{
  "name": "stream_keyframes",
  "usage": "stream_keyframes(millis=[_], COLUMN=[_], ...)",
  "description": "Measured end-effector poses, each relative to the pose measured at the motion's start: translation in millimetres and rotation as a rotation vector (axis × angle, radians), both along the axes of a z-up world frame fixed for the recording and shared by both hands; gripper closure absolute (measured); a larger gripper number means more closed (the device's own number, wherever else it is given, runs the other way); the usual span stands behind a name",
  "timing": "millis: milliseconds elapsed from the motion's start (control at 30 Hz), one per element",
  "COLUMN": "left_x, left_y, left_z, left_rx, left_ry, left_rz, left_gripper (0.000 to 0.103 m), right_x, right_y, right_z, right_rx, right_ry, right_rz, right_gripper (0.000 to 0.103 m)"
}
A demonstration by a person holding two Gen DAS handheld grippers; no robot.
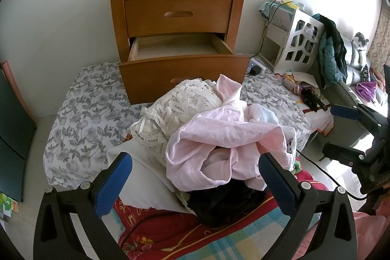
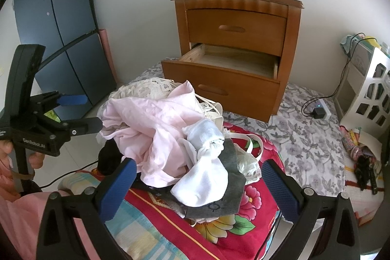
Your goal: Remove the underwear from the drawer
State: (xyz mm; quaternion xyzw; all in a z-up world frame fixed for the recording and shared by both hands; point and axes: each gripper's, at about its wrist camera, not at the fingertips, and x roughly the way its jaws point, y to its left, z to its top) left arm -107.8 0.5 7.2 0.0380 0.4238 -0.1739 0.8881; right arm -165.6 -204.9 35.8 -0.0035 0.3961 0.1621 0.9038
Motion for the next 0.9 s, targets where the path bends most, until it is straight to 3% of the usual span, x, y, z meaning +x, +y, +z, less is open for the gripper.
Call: stream_keyframes(millis=[900], left_x=[0.1], left_y=[0.9], left_z=[-2.7], left_rx=[0.015], left_ry=[0.0], left_rz=[0.009], left_gripper=[0.0], right_x=[-0.5], right_y=[-1.6], right_z=[-0.5], right_rx=[0.0], right_ry=[0.001], right_rz=[-0.001], right_gripper=[0.0])
